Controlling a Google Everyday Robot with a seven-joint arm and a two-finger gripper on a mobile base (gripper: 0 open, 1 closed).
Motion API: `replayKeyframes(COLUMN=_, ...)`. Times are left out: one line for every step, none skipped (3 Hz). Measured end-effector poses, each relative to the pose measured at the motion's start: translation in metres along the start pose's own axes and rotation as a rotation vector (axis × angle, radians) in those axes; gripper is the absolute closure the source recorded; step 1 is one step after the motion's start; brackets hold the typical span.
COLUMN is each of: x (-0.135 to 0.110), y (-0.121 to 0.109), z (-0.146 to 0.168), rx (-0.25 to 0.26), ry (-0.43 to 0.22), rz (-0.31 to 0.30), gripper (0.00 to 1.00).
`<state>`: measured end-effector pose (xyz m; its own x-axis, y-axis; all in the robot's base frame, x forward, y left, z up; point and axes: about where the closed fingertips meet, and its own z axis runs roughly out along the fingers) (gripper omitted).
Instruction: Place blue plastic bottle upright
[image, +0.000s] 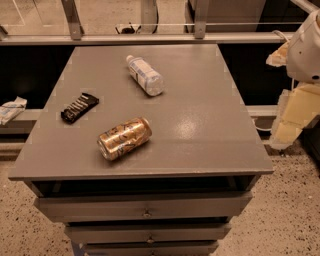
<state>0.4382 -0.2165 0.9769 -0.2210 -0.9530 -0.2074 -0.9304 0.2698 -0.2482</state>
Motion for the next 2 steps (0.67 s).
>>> replayKeyframes(x=0.0, y=0.0, z=0.0, rx=0.0, ry=0.0, rz=0.0, gripper=0.0)
replayKeyframes(x=-0.005, y=-0.012, z=-0.002, rx=0.003, ry=-0.026, rz=-0.006, gripper=0.0)
